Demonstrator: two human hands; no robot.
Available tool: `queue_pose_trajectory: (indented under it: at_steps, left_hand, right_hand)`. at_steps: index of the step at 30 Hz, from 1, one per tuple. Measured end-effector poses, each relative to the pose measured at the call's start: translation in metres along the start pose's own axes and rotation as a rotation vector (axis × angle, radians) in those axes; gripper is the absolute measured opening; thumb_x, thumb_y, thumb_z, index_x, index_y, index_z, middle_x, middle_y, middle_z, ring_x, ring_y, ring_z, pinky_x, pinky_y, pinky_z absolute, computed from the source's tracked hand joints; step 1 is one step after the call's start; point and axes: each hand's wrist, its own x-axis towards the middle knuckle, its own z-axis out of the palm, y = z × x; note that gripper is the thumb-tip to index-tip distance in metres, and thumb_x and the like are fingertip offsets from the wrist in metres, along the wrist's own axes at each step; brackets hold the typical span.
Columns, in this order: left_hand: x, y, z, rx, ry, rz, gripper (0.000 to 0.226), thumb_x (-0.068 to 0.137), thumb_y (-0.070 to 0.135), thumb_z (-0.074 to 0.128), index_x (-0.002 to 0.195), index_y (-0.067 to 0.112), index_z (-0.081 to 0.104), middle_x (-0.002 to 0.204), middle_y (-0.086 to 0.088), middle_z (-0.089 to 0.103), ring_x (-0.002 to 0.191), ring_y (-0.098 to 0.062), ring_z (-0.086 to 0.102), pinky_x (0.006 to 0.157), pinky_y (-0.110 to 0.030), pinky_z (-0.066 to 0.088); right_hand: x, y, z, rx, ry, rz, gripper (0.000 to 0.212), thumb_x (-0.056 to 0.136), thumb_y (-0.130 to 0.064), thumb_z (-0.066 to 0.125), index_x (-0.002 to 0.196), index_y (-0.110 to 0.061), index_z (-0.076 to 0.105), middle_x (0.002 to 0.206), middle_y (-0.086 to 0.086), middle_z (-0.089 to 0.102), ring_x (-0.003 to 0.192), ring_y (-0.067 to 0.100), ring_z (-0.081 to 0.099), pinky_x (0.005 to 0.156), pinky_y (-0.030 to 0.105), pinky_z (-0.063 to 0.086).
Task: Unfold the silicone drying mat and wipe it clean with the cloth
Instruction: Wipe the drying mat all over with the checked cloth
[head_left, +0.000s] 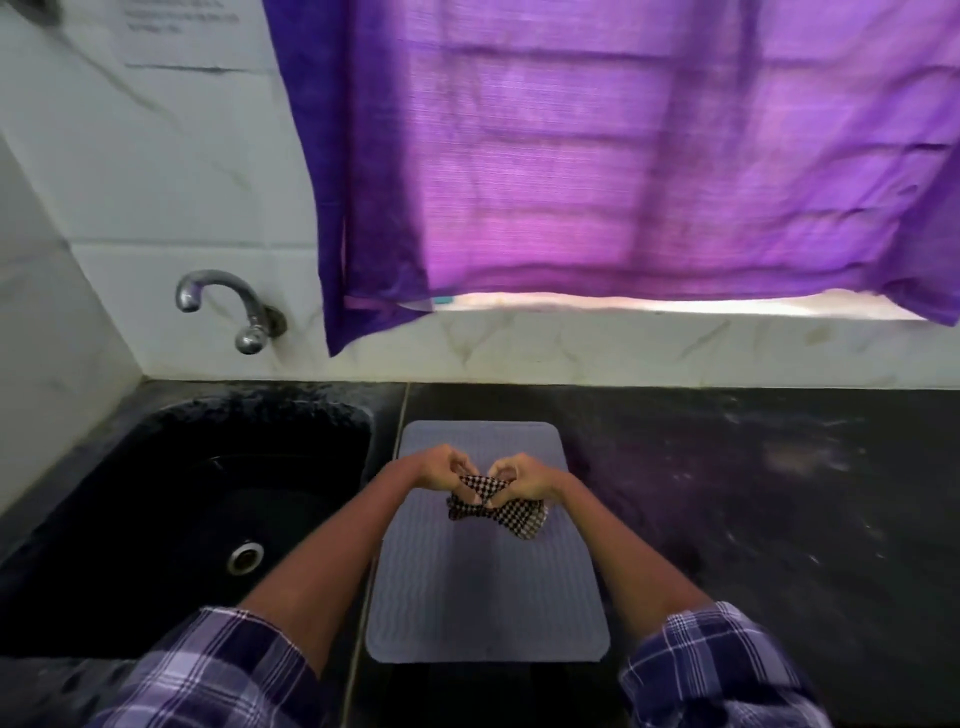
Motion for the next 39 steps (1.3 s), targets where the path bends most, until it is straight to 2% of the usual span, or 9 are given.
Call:
queue_pose_trajectory:
  at_steps: [3, 8, 15, 19, 24, 27, 31, 34, 39]
  left_hand:
    - [-0.003, -0.029, -0.019, -0.028, -0.009, 0.036, 0.027, 0.086, 0.006, 0.066, 0.110, -0.005, 0.066, 0.094, -0.006, 0.059, 0.091, -0.015, 0.054, 0.076, -0.023, 0.044]
    - [0.000, -0.087, -0.038, -0.597, 0.144, -0.030, 0.029, 0.095, 0.012, 0.056, 0.121, 0.002, 0.062, 0.105, -0.008, 0.065, 0.084, -0.011, 0.062, 0.069, -0.021, 0.050]
    - [0.031, -0.104, -0.031, -1.121, 0.119, -0.081, 0.036, 0.096, 0.012, 0.053, 0.131, 0.000, 0.052, 0.112, -0.011, 0.060, 0.089, -0.017, 0.061, 0.076, -0.028, 0.051]
    - [0.052, -0.087, -0.023, -1.321, 0.145, -0.102, 0.037, 0.097, 0.013, 0.053, 0.130, -0.002, 0.052, 0.091, -0.003, 0.064, 0.078, -0.012, 0.059, 0.069, -0.026, 0.049]
    - [0.075, -0.087, -0.015, -1.464, 0.187, -0.128, 0.032, 0.097, 0.010, 0.052, 0.128, -0.001, 0.054, 0.093, -0.007, 0.064, 0.077, -0.013, 0.060, 0.054, -0.016, 0.056]
    - [0.082, -0.094, -0.015, -1.229, 0.134, -0.099, 0.029, 0.095, 0.010, 0.057, 0.121, -0.002, 0.057, 0.094, -0.008, 0.066, 0.077, -0.012, 0.061, 0.061, -0.018, 0.056]
    - [0.098, -0.131, -0.047, -0.255, 0.317, -0.064, 0.053, 0.085, 0.022, 0.072, 0.131, 0.001, 0.055, 0.126, -0.012, 0.058, 0.117, -0.028, 0.057, 0.095, -0.035, 0.045]
    - [0.104, -0.158, -0.065, 0.227, 0.284, -0.112, 0.079, 0.081, 0.036, 0.073, 0.147, 0.021, 0.033, 0.145, -0.005, 0.043, 0.137, -0.031, 0.033, 0.107, -0.049, 0.031]
    - [0.129, -0.166, -0.062, 0.295, 0.152, -0.099, 0.125, 0.069, 0.036, 0.082, 0.154, 0.027, -0.009, 0.148, -0.011, 0.039, 0.140, -0.029, 0.023, 0.110, -0.051, 0.021]
  right_hand:
    - [0.022, -0.016, 0.017, 0.051, -0.043, 0.012, 0.025, 0.077, -0.017, 0.077, 0.098, -0.017, 0.062, 0.106, 0.006, 0.063, 0.105, 0.022, 0.060, 0.089, 0.034, 0.052]
    - [0.046, -0.014, 0.033, 0.368, 0.073, 0.088, 0.029, 0.075, -0.023, 0.076, 0.102, -0.018, 0.067, 0.106, 0.002, 0.067, 0.102, 0.019, 0.062, 0.086, 0.031, 0.051]
    - [0.079, -0.039, 0.071, 1.380, 0.654, -0.060, 0.024, 0.087, -0.009, 0.062, 0.110, -0.014, 0.056, 0.096, 0.010, 0.067, 0.083, 0.023, 0.065, 0.070, 0.035, 0.055]
    - [0.086, -0.051, 0.070, 1.619, 0.666, -0.247, 0.017, 0.093, -0.025, 0.050, 0.098, -0.012, 0.060, 0.081, 0.003, 0.073, 0.078, 0.015, 0.069, 0.064, 0.027, 0.061]
    - [0.111, -0.059, 0.067, 1.795, 0.670, -0.306, 0.026, 0.095, -0.025, 0.046, 0.114, -0.013, 0.058, 0.105, 0.008, 0.061, 0.096, 0.021, 0.058, 0.075, 0.034, 0.059]
    - [0.132, -0.064, 0.062, 1.680, 0.774, -0.025, 0.043, 0.094, -0.018, 0.055, 0.133, 0.000, 0.048, 0.117, 0.018, 0.059, 0.102, 0.031, 0.061, 0.090, 0.047, 0.051]
    - [0.153, -0.053, 0.037, 0.982, 0.920, 0.252, 0.050, 0.087, -0.014, 0.066, 0.133, -0.005, 0.048, 0.130, 0.017, 0.058, 0.123, 0.034, 0.054, 0.103, 0.049, 0.046]
    - [0.176, -0.044, 0.025, 0.200, 0.819, 0.152, 0.042, 0.091, -0.010, 0.058, 0.131, -0.007, 0.050, 0.130, 0.014, 0.059, 0.123, 0.029, 0.054, 0.106, 0.043, 0.045]
    - [0.220, -0.037, 0.040, -0.572, 0.490, -0.028, 0.037, 0.091, -0.010, 0.051, 0.126, -0.016, 0.058, 0.129, 0.009, 0.058, 0.119, 0.027, 0.052, 0.102, 0.037, 0.042]
